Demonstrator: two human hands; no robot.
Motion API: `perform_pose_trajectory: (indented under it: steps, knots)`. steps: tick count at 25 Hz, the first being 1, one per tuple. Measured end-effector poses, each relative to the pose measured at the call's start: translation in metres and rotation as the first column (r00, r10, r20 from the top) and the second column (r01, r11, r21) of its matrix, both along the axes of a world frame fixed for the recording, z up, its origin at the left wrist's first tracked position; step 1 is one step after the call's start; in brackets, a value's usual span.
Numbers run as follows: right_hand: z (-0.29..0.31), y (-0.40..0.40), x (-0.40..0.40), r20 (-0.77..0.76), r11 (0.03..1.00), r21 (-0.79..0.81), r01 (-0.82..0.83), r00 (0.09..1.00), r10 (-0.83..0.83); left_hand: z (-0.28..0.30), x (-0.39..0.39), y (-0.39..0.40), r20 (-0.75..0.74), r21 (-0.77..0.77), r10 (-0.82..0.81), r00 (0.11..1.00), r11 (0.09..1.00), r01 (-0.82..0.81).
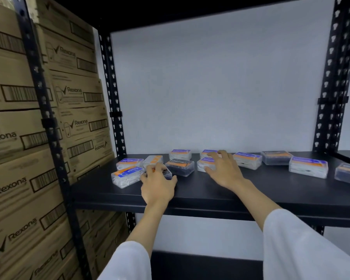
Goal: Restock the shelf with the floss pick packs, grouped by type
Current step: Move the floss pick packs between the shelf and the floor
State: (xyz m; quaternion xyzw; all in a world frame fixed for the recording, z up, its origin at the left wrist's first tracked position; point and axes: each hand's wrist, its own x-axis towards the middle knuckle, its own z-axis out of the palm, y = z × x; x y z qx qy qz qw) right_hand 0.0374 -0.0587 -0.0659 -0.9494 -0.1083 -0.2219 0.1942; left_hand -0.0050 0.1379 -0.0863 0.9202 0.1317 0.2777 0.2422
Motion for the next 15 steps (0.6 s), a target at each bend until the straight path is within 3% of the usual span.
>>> perform_pose_trajectory:
  steps: [4, 11, 15]
  knots:
    - [-0.005, -0.001, 0.008, -0.156, 1.000, -0.010, -0.004, 0.988, 0.002, -0.002, 0.002, 0.000, -0.001, 0.003, 0.018, 1.000, 1.000, -0.018]
    - [-0.002, 0.006, -0.035, -0.099, 0.996, -0.065, 0.055, 0.993, -0.061, -0.001, -0.008, -0.002, 0.069, -0.052, -0.005, 0.998, 0.999, 0.009]
    - [-0.008, -0.001, -0.045, -0.175, 1.000, 0.016, -0.014, 0.984, 0.017, -0.001, -0.015, 0.002, 0.020, -0.024, -0.080, 0.997, 0.996, 0.081]
